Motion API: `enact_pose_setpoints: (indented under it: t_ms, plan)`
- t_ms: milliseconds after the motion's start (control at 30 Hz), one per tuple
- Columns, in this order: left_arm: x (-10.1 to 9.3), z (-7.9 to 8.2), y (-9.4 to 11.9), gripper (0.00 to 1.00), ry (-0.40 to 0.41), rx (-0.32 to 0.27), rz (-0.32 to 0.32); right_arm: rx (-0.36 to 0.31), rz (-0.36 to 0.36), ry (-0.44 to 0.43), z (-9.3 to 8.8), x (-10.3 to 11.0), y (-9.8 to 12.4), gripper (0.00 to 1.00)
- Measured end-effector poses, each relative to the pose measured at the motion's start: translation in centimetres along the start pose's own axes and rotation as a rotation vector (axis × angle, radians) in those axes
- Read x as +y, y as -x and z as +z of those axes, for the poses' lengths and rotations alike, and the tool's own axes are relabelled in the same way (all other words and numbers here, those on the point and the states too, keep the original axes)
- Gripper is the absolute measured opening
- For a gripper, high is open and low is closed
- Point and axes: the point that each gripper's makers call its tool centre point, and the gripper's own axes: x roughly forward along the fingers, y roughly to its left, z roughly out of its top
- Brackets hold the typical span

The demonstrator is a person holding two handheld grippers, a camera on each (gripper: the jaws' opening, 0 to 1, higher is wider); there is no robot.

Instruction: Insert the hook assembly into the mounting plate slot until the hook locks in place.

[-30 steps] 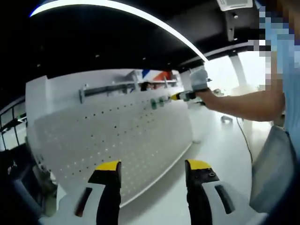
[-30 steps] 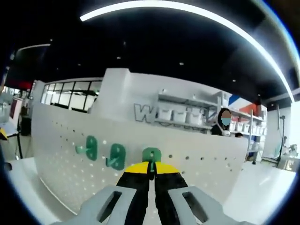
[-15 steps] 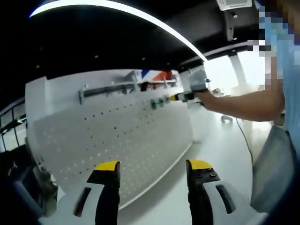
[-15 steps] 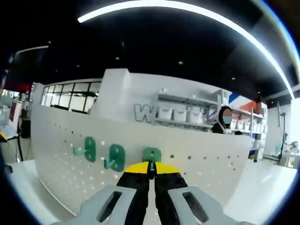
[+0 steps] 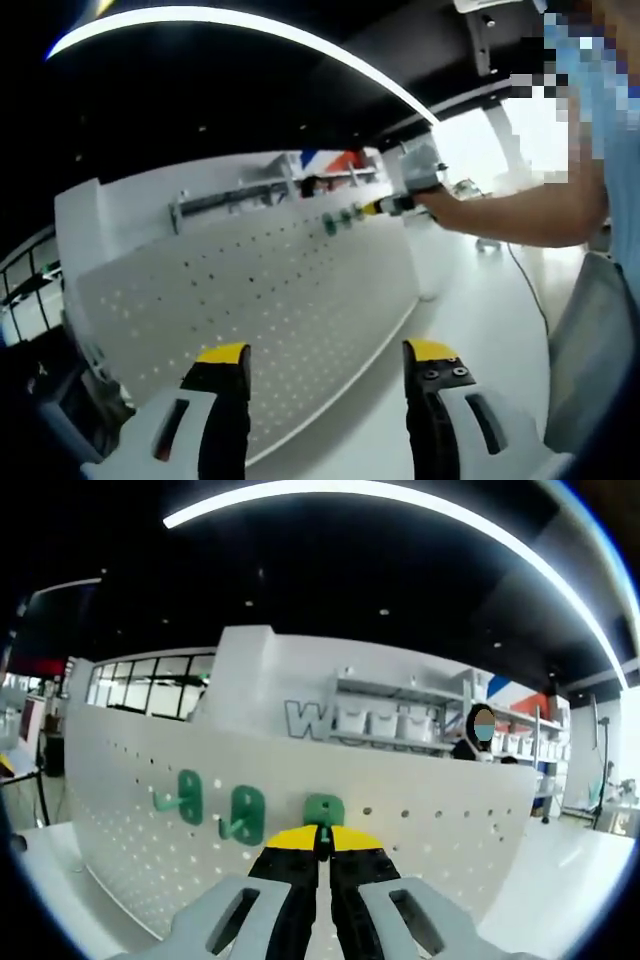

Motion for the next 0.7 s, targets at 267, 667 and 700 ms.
enact_pose_setpoints:
  t_ms: [267, 667, 700]
  plan:
    - [0.24, 0.26, 0.07, 0.64, -0.013, -0.004, 0.009, 0.007, 0.000, 0.005, -0.13, 0.12, -0.15, 0.01]
    - [0.35, 0.37, 0.04, 0.64, -0.018, -0.007, 0.009, 0.022, 0.005, 0.037, -0.25, 0.18, -0.34, 0.01]
    - [0.35, 0.41, 0.02, 0.64, -0.018, -0.008, 0.010, 0.025, 0.005, 0.042, -0.28, 0.19, -0.37, 0.01]
